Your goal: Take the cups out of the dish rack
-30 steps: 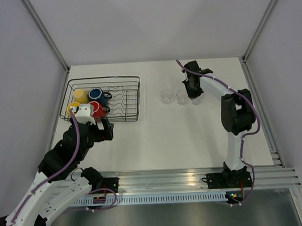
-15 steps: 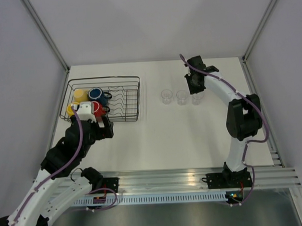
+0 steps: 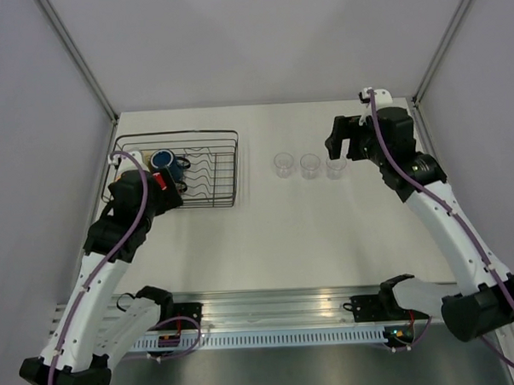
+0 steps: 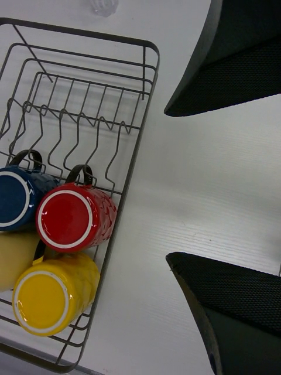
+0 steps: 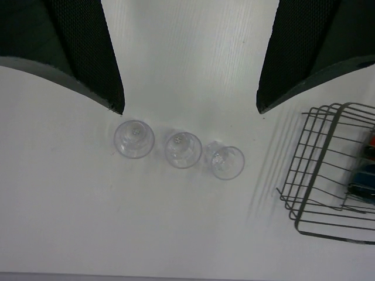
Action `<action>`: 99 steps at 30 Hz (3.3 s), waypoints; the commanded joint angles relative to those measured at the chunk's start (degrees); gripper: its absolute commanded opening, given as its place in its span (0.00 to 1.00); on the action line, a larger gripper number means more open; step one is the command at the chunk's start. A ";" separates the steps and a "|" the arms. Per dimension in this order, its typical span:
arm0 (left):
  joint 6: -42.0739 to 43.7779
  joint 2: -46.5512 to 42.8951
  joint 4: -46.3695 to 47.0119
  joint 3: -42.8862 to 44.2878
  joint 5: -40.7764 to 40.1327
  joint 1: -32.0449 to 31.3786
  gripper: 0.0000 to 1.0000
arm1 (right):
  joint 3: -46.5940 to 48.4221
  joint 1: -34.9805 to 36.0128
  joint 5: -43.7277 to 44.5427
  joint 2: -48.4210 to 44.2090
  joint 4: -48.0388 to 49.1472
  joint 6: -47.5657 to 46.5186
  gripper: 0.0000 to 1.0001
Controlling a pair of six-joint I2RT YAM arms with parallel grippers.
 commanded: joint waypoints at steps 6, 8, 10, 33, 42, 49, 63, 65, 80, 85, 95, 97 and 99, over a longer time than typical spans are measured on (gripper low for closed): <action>-3.51 13.22 -0.22 9.27 1.72 7.49 1.00 | -14.77 0.23 -13.94 -12.44 18.75 11.37 0.98; -3.23 17.77 -1.01 11.39 2.88 9.16 1.00 | -18.27 0.14 -19.39 -14.28 22.87 14.88 0.98; -4.10 21.04 -1.54 14.47 4.20 10.65 1.00 | -20.57 0.23 -22.73 -16.21 25.26 18.91 0.98; -8.51 46.72 -3.92 25.11 9.21 21.03 1.00 | -26.12 0.23 -26.53 -18.42 21.93 17.88 0.98; -6.75 50.76 -4.00 26.34 12.20 21.29 1.00 | -26.38 0.14 -27.05 -18.42 22.20 17.27 0.98; -7.10 52.69 -3.48 25.03 11.85 21.29 0.98 | -26.64 0.23 -27.14 -18.77 22.37 17.09 0.98; -7.45 57.18 -2.25 23.00 13.43 21.29 0.99 | -27.43 0.23 -27.93 -18.78 22.99 16.30 0.98; -7.36 57.27 -1.90 22.65 13.34 21.29 0.99 | -27.61 0.14 -28.02 -18.77 23.16 16.39 0.98; -6.57 56.66 -1.89 22.83 14.30 21.21 0.60 | -28.14 0.23 -28.55 -19.04 23.78 16.21 0.98; -6.31 54.81 -1.98 23.44 15.09 21.21 0.14 | -27.96 0.14 -28.72 -19.21 23.78 16.22 0.98; -5.52 50.07 -2.33 25.99 18.35 21.21 0.02 | -27.79 0.23 -28.72 -19.21 23.60 16.21 0.98; -5.25 49.10 -2.77 26.69 18.52 21.21 0.02 | -27.79 0.23 -28.72 -19.21 23.51 16.21 0.98; -4.90 48.48 -3.39 27.31 18.18 21.20 0.02 | -27.61 0.23 -28.72 -19.21 23.60 16.13 0.98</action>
